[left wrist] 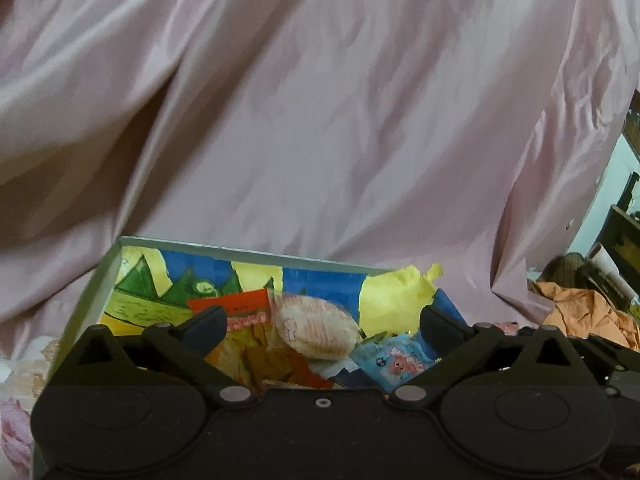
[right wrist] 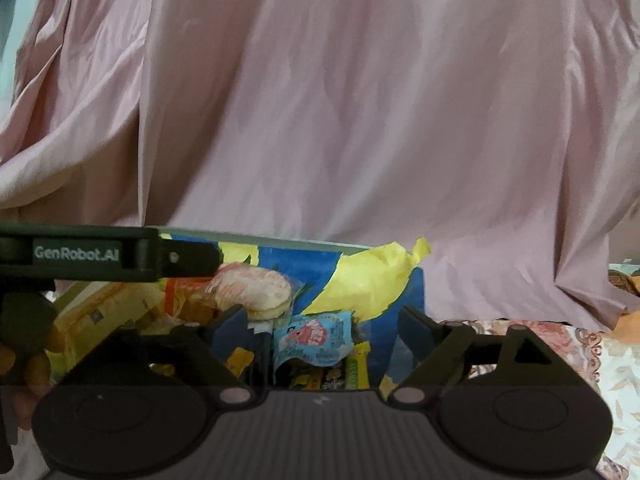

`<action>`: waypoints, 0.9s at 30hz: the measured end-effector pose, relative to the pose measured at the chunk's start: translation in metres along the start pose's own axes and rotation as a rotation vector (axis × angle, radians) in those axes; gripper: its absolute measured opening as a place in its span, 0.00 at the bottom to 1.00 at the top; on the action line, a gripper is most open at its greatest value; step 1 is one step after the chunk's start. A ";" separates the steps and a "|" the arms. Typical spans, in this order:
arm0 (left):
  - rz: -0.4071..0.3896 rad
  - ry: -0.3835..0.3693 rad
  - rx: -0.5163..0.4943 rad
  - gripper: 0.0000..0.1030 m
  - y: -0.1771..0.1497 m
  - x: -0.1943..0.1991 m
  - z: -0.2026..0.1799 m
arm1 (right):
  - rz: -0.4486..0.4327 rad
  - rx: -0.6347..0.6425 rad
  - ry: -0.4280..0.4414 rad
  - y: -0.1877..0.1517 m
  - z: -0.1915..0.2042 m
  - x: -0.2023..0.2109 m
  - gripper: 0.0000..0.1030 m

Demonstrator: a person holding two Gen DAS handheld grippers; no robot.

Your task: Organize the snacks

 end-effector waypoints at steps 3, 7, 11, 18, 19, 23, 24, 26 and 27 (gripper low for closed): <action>-0.019 0.011 0.013 0.99 0.003 0.010 0.003 | -0.032 -0.021 -0.020 0.005 -0.004 0.009 0.92; -0.043 0.029 0.028 0.99 0.008 0.024 0.008 | -0.066 -0.036 -0.030 0.012 -0.005 0.021 0.97; -0.070 0.044 0.033 0.99 0.013 0.041 0.014 | -0.093 -0.036 -0.039 0.018 -0.003 0.034 1.00; -0.101 0.082 0.042 0.99 0.016 0.070 0.031 | -0.139 -0.031 -0.051 0.030 0.005 0.056 1.00; -0.105 0.085 0.044 0.99 0.017 0.073 0.033 | -0.145 -0.033 -0.052 0.032 0.007 0.059 1.00; -0.116 0.095 0.044 0.99 0.018 0.091 0.038 | -0.162 -0.027 -0.045 0.036 0.015 0.070 1.00; -0.120 0.098 0.042 0.99 0.018 0.095 0.039 | -0.166 -0.020 -0.045 0.037 0.018 0.073 1.00; -0.127 0.102 0.041 0.99 0.016 0.103 0.041 | -0.174 -0.010 -0.043 0.038 0.023 0.080 1.00; -0.131 0.103 0.042 0.99 0.015 0.108 0.042 | -0.177 -0.005 -0.042 0.038 0.026 0.083 1.00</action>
Point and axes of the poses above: each gripper's, at about its wrist camera, not at the fingertips, and x roughly against the way its jaws point, z to its left, y to its top, the point moved 8 cm from there along -x, roughly the way its jaws point, and after that the axes turned 8 degrees about y, right-handed, at the moved point
